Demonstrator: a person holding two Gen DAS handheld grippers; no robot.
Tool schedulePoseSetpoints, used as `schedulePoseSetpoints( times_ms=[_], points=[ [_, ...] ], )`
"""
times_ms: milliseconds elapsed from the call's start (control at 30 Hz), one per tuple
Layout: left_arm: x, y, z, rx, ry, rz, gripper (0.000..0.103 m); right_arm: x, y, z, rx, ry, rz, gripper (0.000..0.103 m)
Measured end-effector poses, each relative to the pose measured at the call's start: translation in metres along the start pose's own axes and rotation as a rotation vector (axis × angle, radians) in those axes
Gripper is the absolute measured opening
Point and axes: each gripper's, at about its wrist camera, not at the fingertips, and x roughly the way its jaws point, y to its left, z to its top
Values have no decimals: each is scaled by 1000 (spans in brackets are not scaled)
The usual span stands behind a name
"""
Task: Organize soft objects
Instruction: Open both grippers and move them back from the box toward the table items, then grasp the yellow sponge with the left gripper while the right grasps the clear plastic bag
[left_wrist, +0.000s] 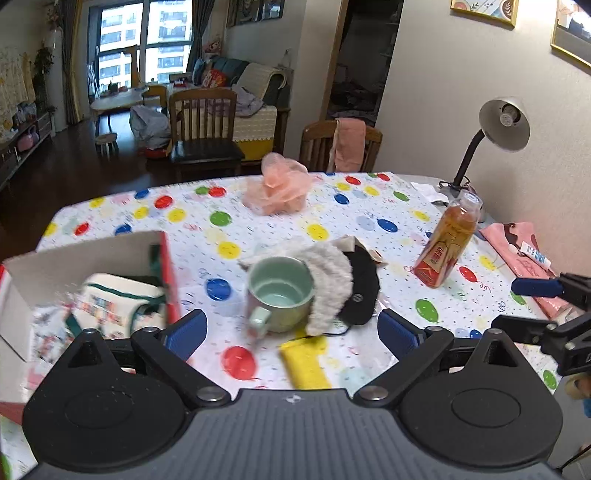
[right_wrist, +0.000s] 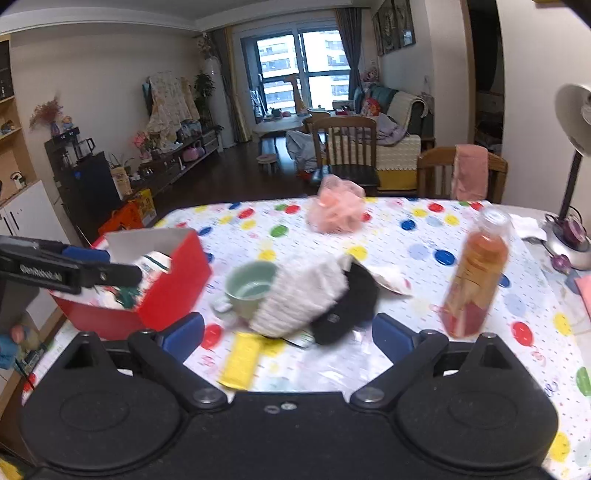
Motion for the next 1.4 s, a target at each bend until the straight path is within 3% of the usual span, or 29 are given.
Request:
schedulePoseSetpoints(
  times_ms=[267,467,600,1167,1400],
  points=[
    [44,-34,-13,-34,53,-20,100,17,-57,-29,10,72,3,97],
    [75,-41,-28,-98,84,-19,100,39,-74,-47,-54,135,-1,96],
    [95,-50,-37,-92,98,28,100,57,-80,-55,-84,181,8,93],
    [168,-43,-70,-116,181,208,99,114,-73,-71,-238,296,-3,70],
    [181,-44,-75,-87,197,223,98,125,-71,-72,-258,312,2,56]
  ],
)
